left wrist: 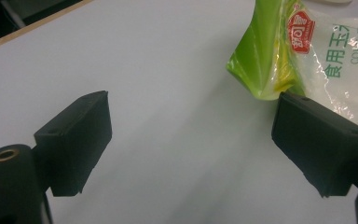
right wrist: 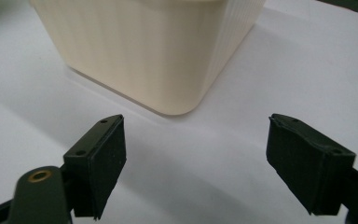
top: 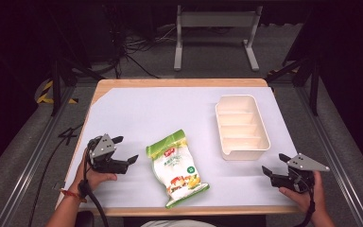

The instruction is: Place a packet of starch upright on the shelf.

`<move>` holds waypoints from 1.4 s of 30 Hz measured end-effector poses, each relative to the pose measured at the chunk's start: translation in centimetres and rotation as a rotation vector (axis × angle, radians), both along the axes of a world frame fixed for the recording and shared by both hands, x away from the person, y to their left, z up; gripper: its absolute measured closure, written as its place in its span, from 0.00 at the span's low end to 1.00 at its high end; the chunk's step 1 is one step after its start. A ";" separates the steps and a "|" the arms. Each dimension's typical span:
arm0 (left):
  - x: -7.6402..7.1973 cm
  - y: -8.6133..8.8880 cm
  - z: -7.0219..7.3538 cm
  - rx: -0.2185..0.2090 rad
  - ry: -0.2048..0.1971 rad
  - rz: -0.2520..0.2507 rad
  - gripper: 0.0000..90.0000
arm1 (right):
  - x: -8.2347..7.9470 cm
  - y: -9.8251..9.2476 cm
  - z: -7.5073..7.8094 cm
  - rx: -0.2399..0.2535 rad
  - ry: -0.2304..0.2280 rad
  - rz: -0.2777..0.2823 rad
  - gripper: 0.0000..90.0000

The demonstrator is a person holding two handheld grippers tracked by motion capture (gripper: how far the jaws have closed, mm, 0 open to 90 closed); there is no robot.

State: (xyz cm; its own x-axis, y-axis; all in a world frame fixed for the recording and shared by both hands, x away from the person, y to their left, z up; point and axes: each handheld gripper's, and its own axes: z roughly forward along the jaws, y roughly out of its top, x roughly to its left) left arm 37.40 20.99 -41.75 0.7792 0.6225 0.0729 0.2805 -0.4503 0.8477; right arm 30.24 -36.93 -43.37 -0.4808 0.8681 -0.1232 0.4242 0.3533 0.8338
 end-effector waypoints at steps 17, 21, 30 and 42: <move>3.9 -5.9 1.4 0.069 0.137 -0.202 0.09 | 0.1 0.1 -0.2 -0.017 0.025 0.010 0.22; 4.9 -7.3 1.1 0.085 0.174 -0.228 0.09 | 0.2 0.2 -0.3 -0.022 0.032 0.015 0.22; 6.4 -9.5 0.2 0.147 0.243 -0.270 0.14 | 0.3 0.2 -0.4 -0.023 0.045 0.011 0.22; 6.6 -11.1 -0.4 0.196 0.348 -0.400 0.24 | 0.5 0.3 -0.7 -0.033 0.076 0.018 0.22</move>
